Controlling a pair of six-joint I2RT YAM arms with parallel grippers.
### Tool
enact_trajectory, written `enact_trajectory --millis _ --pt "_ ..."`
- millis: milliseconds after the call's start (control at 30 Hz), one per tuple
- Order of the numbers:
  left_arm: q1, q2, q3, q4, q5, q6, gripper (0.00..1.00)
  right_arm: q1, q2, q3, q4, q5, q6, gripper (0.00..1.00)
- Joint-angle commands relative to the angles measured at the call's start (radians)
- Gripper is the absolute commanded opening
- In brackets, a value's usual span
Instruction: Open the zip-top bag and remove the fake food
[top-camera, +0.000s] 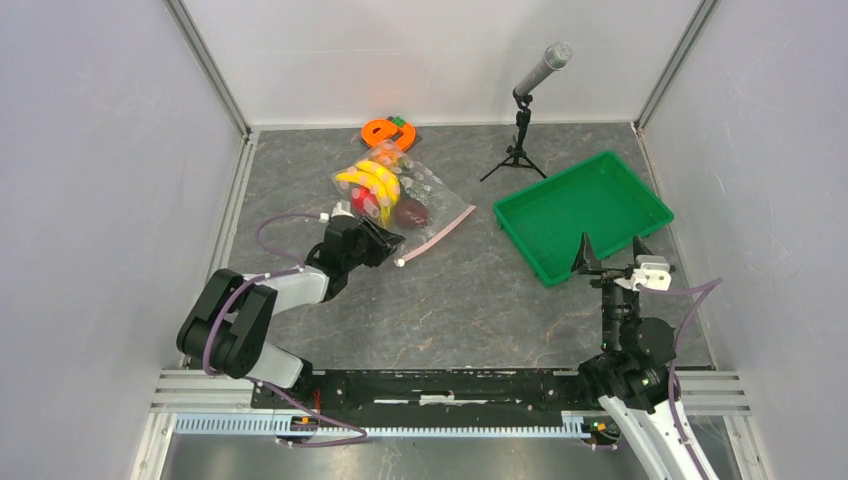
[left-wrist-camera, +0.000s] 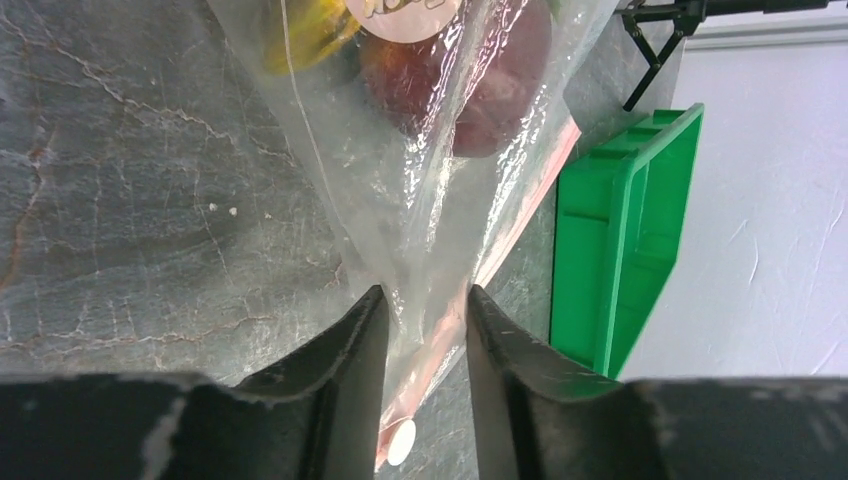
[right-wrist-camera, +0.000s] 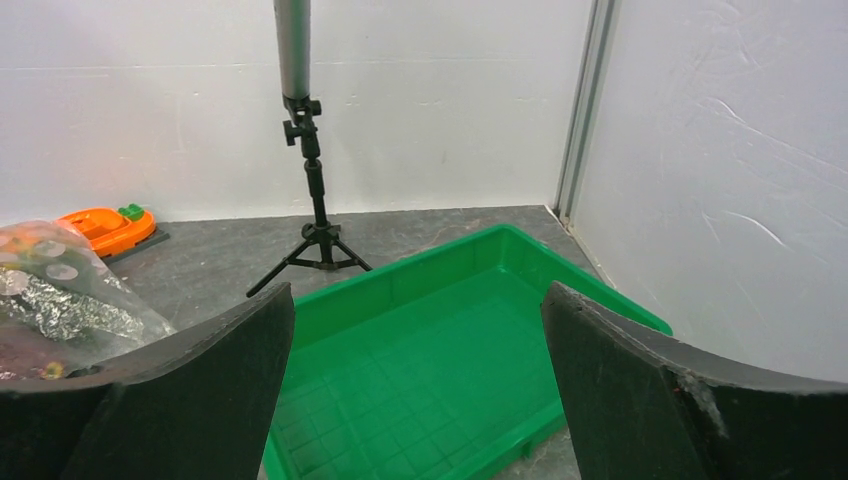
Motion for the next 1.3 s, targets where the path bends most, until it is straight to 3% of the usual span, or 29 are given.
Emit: enact_trajectory --millis 0,300,533,700,867,1100,1267 --pt "-0.016 -0.046 -0.029 0.069 -0.003 -0.033 0.36 0.007 -0.045 0.008 0.016 -0.078 -0.010 0.98" --pt "-0.031 -0.124 -0.067 0.070 0.003 -0.050 0.04 0.008 0.181 0.148 -0.139 -0.285 0.100 0.98" --pt "-0.044 -0.217 -0.106 0.049 -0.014 -0.072 0.02 0.007 0.421 0.263 -0.270 -0.584 0.193 0.98" --pt "-0.068 -0.261 -0.146 0.051 -0.004 -0.131 0.02 0.007 0.543 0.217 -0.194 -0.777 0.324 0.98" --pt "-0.110 -0.316 -0.194 0.052 -0.032 -0.186 0.02 0.009 0.595 0.094 0.034 -0.883 0.558 0.98" --pt "-0.178 -0.335 -0.237 0.091 -0.078 -0.255 0.02 0.052 0.685 -0.034 0.224 -0.885 0.774 0.99" --pt "-0.229 -0.264 -0.262 0.212 -0.076 -0.339 0.02 0.132 0.734 -0.140 0.432 -0.822 0.937 0.99"
